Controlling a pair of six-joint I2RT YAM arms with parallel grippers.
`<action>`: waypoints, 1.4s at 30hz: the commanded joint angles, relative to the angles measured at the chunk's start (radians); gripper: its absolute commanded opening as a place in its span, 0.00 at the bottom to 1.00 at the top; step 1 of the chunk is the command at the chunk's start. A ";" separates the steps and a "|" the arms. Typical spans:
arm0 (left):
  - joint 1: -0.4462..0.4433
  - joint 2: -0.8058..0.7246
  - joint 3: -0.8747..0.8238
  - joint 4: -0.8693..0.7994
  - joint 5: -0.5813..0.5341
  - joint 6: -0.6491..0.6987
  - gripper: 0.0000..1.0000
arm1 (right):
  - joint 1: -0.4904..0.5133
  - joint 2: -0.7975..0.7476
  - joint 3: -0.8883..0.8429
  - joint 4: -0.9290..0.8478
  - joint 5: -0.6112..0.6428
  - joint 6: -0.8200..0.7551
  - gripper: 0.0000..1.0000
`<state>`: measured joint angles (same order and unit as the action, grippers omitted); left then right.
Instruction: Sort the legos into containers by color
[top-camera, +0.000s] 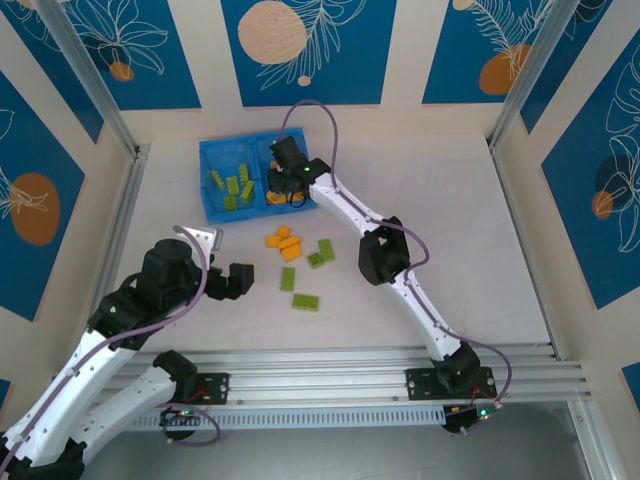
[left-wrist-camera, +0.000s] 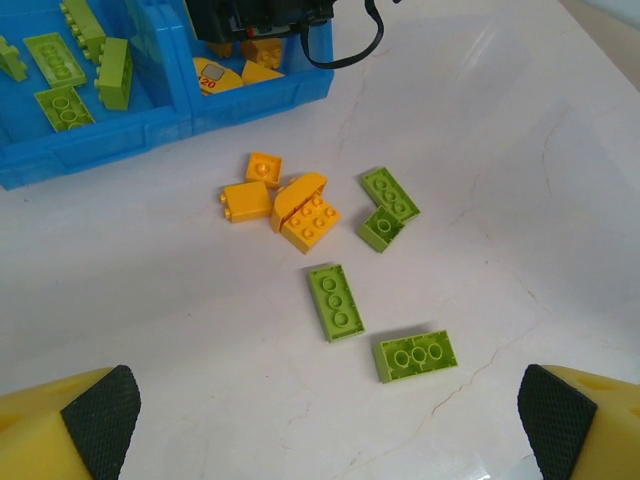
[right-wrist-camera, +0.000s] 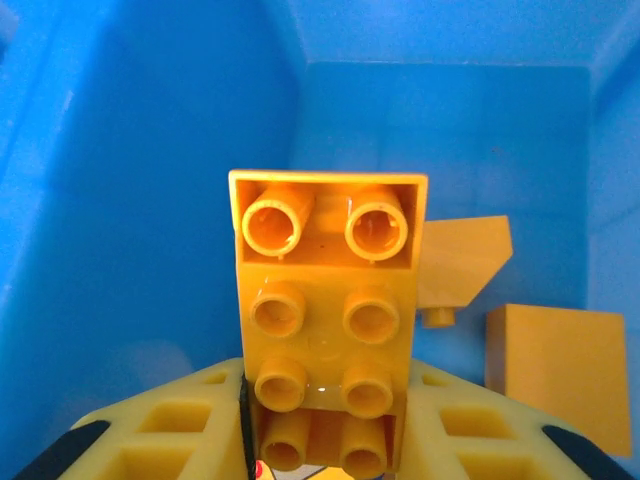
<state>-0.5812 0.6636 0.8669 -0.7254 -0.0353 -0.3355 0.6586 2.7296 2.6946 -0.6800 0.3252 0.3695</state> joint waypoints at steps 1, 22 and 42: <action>-0.007 -0.007 0.017 -0.016 -0.005 -0.019 1.00 | 0.001 0.005 0.073 0.068 -0.048 -0.035 0.42; -0.016 0.254 -0.063 0.119 0.152 -0.281 1.00 | -0.045 -0.927 -0.720 -0.093 -0.358 0.041 0.58; -0.130 1.051 0.262 0.067 -0.045 -0.324 0.82 | -0.111 -1.490 -1.349 -0.396 -0.521 0.139 0.90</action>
<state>-0.7055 1.6672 1.0885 -0.6239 -0.0566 -0.6395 0.5556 1.2724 1.3567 -1.0637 -0.1688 0.4683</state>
